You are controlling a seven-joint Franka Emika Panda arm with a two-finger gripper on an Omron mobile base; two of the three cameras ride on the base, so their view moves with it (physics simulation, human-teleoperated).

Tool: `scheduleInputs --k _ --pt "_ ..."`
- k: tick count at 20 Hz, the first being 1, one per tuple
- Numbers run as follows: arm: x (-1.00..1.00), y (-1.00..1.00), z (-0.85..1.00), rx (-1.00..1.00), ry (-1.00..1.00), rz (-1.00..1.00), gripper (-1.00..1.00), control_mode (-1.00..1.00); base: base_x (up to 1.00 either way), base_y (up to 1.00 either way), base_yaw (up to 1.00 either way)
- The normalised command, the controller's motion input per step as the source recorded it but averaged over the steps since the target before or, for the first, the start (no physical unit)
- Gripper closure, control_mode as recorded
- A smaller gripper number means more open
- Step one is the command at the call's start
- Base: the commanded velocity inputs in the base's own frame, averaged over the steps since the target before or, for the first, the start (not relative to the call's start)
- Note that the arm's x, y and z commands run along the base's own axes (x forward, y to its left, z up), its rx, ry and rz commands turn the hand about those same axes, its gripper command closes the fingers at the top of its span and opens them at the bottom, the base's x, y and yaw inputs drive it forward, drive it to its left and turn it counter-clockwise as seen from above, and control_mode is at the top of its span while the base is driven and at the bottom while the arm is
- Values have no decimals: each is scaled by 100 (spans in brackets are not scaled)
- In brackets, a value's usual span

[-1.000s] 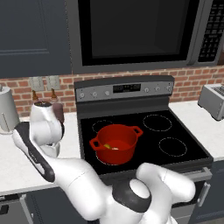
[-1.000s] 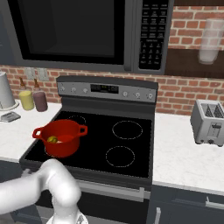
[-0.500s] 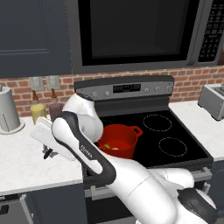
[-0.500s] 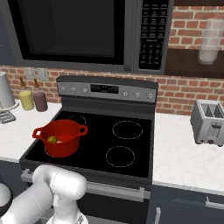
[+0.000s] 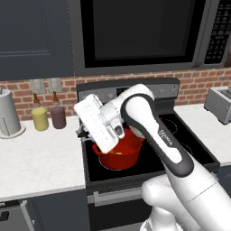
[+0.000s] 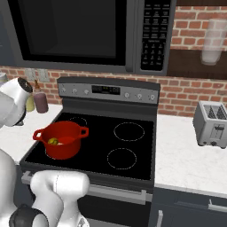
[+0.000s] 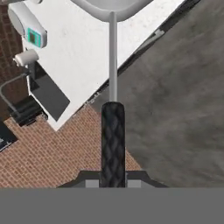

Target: Put the garlic and lemon in the pot. Retrieve the spatula and lightly stir the vegetables in the pot.

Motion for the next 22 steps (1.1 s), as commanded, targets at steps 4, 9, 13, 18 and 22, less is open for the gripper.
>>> scheduleInputs --k 4,9,13,18,22 --pt "2 -100 55 43 28 -15 100 -100 0 0 0" --pt "27 -98 3 41 22 -10 100 -100 0 0 0" --pt "44 -58 0 34 18 -11 100 -100 0 0 0" --pt "50 -20 1 28 34 -12 100 -100 0 0 0" --pt "44 -18 -1 22 41 -9 100 -100 0 0 0"
